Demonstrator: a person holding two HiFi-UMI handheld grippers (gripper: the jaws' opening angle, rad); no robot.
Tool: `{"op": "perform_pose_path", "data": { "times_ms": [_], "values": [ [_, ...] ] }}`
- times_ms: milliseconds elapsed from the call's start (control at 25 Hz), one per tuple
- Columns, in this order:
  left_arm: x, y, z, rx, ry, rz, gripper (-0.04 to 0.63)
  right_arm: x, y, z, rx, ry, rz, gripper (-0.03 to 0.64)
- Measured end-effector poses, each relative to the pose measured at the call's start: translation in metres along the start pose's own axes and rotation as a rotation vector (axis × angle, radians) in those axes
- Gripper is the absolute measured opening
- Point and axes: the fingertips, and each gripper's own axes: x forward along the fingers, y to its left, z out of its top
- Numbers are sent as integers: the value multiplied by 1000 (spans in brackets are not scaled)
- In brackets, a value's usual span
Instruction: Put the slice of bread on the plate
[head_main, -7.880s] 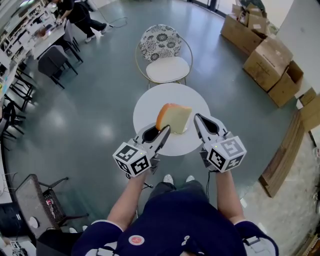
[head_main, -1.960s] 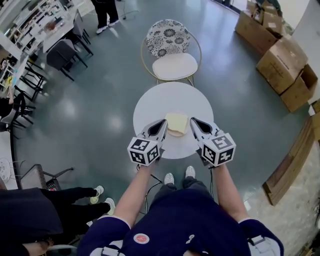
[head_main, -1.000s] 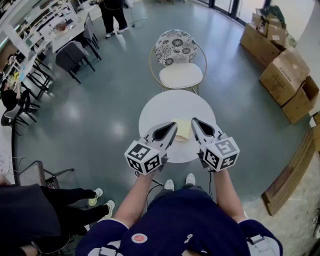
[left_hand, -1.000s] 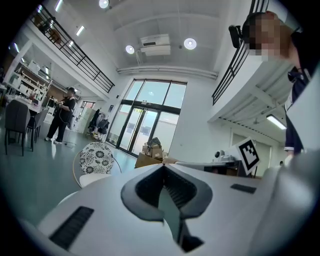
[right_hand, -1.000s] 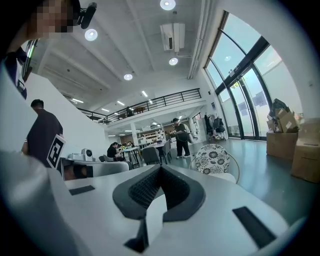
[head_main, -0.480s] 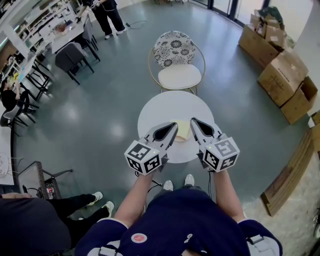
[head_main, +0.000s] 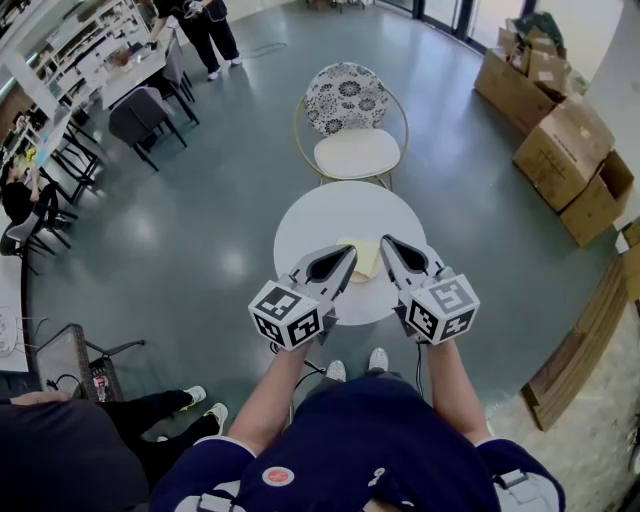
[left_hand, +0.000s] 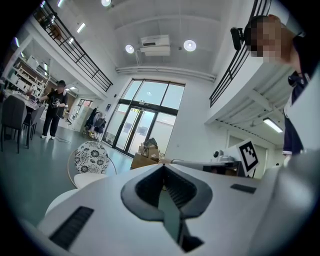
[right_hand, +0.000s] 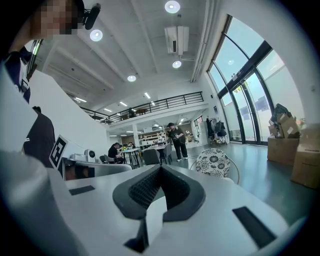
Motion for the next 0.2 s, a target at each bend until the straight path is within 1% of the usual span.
{"op": "perform_pose_path", "data": {
  "times_ms": [200],
  "values": [
    [4,-2,-2,-3,-1,-5,8,-2,-4,-1,-3,-2,-1,5]
  ]
}}
